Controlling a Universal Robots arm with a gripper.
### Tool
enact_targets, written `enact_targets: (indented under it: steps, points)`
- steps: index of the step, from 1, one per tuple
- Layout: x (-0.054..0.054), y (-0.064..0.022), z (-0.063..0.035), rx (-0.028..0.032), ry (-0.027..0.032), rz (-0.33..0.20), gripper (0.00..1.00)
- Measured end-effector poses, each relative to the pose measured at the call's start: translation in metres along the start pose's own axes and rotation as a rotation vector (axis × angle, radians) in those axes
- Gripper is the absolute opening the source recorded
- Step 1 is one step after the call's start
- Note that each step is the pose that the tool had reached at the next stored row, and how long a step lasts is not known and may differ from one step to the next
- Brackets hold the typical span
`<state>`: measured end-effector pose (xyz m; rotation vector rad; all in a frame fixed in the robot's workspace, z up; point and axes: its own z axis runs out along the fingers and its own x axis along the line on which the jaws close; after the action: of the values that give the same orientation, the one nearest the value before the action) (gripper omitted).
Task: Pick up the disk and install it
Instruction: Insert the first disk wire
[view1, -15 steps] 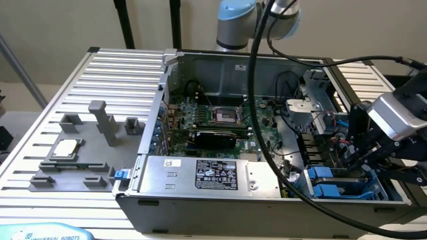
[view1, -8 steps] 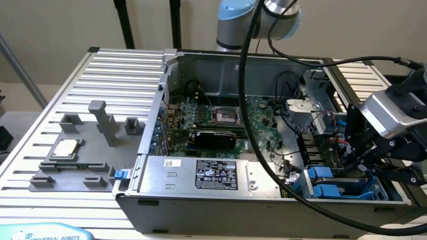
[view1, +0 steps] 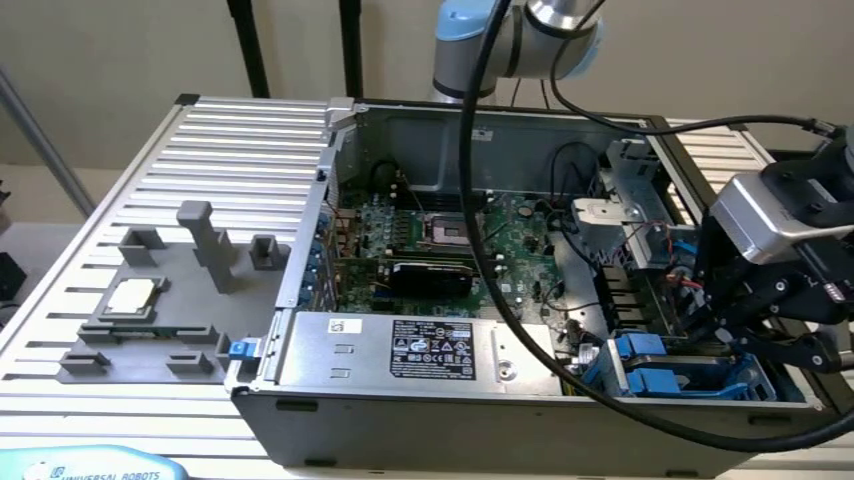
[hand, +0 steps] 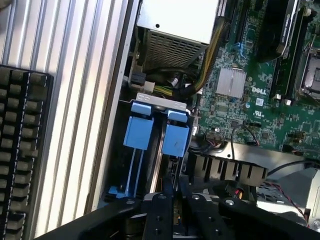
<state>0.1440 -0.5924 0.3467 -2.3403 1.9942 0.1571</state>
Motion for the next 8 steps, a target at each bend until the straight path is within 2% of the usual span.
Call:
enact_targets:
  steps: [8]
  points:
    - [0.0001, 0.0000, 0.0007, 0.0126, 0.0031, 0.112, 0.16]
